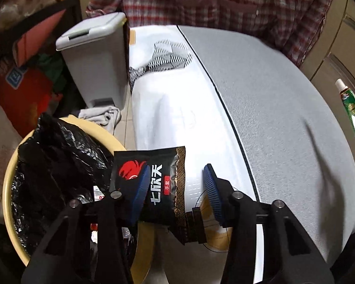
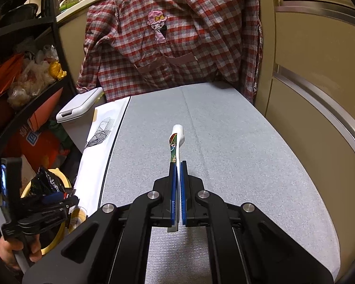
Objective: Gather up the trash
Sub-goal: 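Carry the packet and tube over the bin and open both grippers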
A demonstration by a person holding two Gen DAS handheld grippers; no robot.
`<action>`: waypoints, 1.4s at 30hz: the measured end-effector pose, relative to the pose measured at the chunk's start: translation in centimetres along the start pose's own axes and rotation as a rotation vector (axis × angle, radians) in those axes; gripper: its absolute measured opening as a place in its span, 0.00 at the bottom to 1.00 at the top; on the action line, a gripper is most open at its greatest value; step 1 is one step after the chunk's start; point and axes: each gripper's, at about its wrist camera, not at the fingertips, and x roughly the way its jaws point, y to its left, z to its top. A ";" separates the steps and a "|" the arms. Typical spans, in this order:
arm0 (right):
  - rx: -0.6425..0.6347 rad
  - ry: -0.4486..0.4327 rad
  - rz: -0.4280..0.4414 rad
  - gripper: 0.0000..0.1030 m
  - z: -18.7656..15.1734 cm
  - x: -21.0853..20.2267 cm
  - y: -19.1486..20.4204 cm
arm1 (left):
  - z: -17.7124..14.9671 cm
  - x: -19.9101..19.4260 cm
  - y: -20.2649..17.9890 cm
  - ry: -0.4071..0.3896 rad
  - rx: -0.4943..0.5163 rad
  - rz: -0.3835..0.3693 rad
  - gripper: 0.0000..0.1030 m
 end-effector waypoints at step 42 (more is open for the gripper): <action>-0.092 -0.107 0.159 0.04 1.2 -6.8 8.8 | 0.0 -17.3 3.7 -0.379 -0.072 0.023 0.00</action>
